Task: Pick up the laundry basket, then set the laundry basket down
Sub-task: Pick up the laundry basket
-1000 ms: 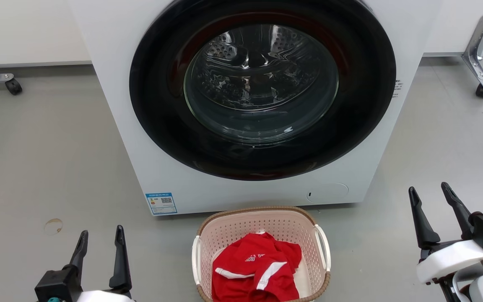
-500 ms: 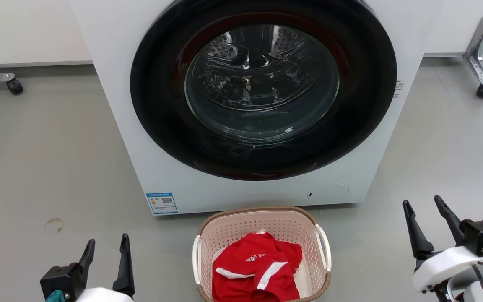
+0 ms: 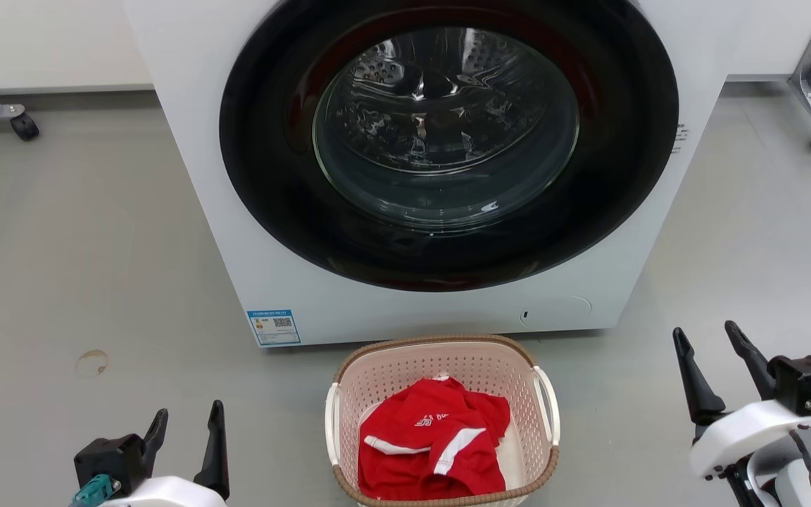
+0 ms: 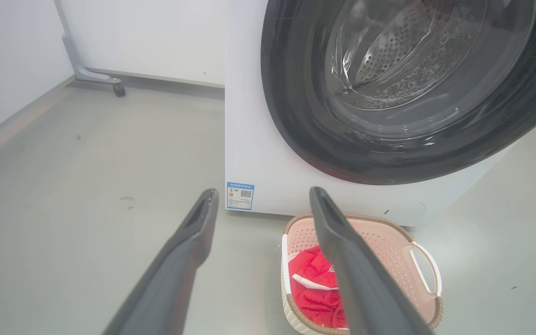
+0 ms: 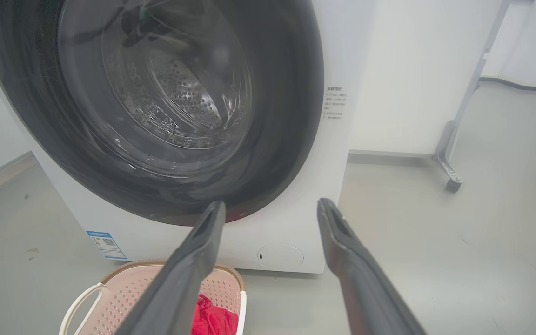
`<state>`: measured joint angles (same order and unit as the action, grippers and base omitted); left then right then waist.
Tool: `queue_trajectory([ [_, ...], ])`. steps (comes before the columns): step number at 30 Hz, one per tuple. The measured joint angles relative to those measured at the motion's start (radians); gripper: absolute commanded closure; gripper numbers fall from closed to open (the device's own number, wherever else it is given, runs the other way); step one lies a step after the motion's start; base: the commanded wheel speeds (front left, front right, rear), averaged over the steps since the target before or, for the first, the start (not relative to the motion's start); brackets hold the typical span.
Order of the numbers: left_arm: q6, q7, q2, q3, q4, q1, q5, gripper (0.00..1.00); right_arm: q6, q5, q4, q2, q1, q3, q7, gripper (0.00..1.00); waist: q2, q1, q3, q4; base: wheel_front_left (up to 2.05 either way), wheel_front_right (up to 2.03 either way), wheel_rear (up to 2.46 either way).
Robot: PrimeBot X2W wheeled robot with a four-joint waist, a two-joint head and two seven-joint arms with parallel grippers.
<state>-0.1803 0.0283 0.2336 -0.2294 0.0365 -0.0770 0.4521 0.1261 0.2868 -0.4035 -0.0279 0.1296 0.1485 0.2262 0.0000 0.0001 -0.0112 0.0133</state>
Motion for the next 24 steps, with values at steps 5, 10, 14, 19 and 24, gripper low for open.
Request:
queue_trajectory([
  [5, 0.000, 0.022, 0.003, -0.009, 0.005, 0.029, 0.010, 0.00, 0.000, 0.005, 0.001, 0.000, 0.043, -0.003, -0.019, 0.00, 0.0000, 0.0000, -0.058, 0.004, 0.00, 0.00, 0.00],
  [10, 0.003, 0.020, -0.014, -0.019, 0.019, 0.086, 0.016, 0.00, 0.000, 0.005, 0.005, -0.001, 0.056, -0.012, -0.025, 0.00, 0.0000, 0.0000, -0.141, 0.009, 0.00, 0.00, 0.00],
  [14, 0.022, -0.005, -0.032, -0.025, 0.041, 0.128, 0.022, 0.00, 0.000, 0.002, 0.016, -0.002, 0.074, -0.032, -0.025, 0.00, 0.0000, 0.0000, -0.217, 0.013, 0.00, 0.00, 0.00],
  [19, 0.050, -0.035, -0.066, -0.026, 0.090, 0.174, 0.063, 0.00, 0.000, -0.002, 0.026, -0.003, 0.074, -0.053, -0.022, 0.00, 0.0000, 0.0000, -0.311, 0.017, 0.00, 0.00, 0.00],
  [24, 0.085, -0.064, -0.097, -0.040, 0.134, 0.219, 0.083, 0.00, 0.000, 0.004, 0.030, -0.003, 0.083, -0.069, -0.008, 0.00, 0.0000, 0.0000, -0.404, 0.024, 0.00, 0.00, 0.00],
])
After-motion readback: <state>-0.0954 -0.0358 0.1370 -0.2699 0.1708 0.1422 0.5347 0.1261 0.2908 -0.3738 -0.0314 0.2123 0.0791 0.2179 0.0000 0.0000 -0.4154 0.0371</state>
